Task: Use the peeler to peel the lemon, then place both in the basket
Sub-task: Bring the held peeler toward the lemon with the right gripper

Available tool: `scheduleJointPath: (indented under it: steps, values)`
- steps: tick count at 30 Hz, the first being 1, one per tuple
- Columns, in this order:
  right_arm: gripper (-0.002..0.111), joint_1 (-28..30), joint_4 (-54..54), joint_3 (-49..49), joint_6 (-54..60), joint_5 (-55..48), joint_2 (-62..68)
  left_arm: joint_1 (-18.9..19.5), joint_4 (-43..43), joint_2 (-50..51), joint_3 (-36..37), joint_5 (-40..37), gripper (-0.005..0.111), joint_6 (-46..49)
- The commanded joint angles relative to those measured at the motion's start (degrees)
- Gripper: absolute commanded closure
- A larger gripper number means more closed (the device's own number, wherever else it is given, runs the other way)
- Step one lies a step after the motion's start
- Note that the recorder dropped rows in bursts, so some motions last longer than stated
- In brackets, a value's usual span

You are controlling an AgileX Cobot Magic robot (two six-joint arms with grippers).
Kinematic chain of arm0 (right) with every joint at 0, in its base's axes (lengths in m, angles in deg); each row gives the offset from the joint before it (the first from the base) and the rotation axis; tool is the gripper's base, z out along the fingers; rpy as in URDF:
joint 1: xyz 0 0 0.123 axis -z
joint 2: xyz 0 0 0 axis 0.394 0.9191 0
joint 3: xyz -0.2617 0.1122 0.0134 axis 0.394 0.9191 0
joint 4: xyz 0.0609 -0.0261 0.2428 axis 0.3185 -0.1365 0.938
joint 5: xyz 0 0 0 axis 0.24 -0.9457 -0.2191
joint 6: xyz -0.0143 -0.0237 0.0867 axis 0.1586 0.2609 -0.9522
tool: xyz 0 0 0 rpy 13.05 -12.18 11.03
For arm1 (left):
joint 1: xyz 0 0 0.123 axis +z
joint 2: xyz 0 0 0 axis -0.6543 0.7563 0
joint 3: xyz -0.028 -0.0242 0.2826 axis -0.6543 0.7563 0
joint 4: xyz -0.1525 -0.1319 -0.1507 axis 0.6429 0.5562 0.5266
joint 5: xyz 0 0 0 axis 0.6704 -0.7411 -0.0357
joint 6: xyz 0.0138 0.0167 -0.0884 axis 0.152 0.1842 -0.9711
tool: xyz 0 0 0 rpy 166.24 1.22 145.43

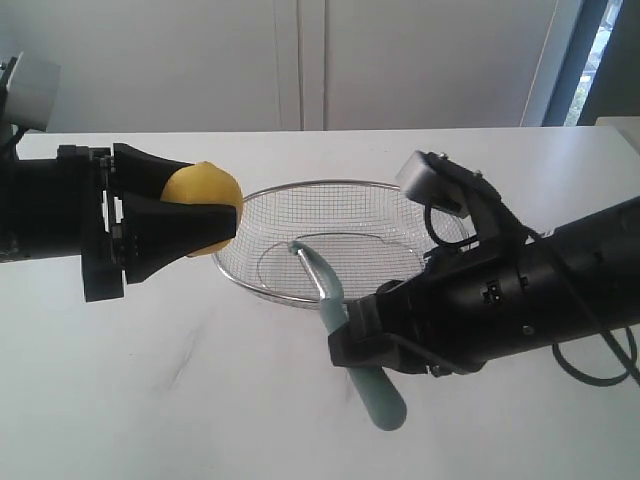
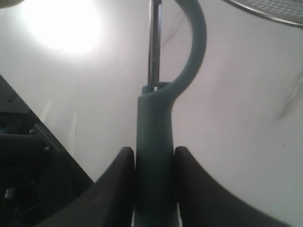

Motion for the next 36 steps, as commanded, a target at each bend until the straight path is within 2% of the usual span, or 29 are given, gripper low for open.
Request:
scheduleJointPath:
  steps: [1,6,14,29,36]
  values:
    - [0.108,-4.47,2.73,0.22,1.06,3.54,0.01,0.0,1.92,-0.53,-0.06,-1.84,0.107,9.28]
    - [0.108,-7.44,5.3,0.22,1.06,8.52,1.43,0.0,1.92,-0.53,-0.06,-1.73,0.107,9.28]
    - [0.108,-7.72,13.02,0.22,1.06,13.24,4.16,0.0,1.92,-0.53,-0.06,-1.39,0.107,9.28]
    - [0.108,-7.72,25.09,0.1,1.06,8.79,4.52,0.0,1.92,1.05,-0.06,-1.3,0.107,9.28]
    - [0.108,-7.72,26.11,0.1,1.06,7.24,4.52,0.0,1.92,2.89,-0.43,-2.41,0.107,9.28]
